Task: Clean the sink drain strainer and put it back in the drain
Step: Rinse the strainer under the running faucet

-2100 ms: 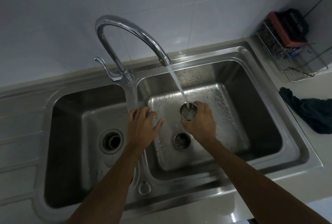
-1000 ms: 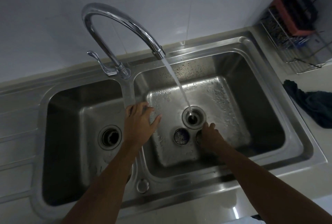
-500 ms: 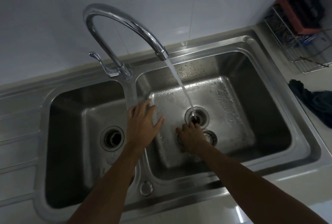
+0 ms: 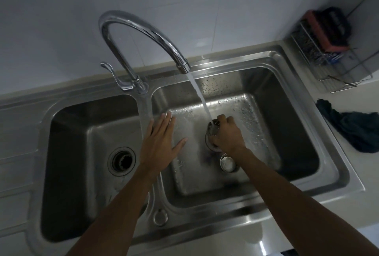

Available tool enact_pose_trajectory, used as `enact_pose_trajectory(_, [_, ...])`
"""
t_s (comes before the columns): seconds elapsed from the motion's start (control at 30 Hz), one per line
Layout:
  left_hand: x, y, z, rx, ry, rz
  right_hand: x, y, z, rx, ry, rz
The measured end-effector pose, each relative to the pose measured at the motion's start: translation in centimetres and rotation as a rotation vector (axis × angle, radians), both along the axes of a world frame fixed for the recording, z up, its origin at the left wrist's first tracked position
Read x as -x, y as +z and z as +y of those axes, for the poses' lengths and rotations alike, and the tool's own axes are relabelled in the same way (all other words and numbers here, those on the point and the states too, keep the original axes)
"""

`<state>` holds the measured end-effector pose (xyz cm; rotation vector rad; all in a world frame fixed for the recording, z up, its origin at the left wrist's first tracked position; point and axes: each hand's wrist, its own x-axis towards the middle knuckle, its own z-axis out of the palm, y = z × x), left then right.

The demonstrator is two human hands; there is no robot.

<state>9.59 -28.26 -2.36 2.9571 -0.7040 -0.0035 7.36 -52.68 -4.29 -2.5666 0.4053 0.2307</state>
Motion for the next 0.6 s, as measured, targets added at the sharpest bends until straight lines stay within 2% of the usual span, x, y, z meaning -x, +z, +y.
enact_pose_trajectory(0.2, [0.1, -0.2, 0.1, -0.009, -0.015, -0.020, 1.5, -0.3, 1.3, -0.019, 0.045, -0.054])
enact_pose_trajectory(0.37, [0.1, -0.1, 0.1, -0.011, -0.014, -0.013, 0.6, 0.2, 0.8, -0.092, -0.109, -0.109])
enact_pose_trajectory(0.5, [0.1, 0.0, 0.1, 0.012, -0.012, -0.015, 1.0, 0.2, 1.8, -0.061, 0.026, -0.108])
enact_pose_trajectory(0.6, [0.0, 0.0, 0.1, 0.005, -0.006, -0.003, 1.1, -0.2, 0.7, -0.059, -0.023, -0.093])
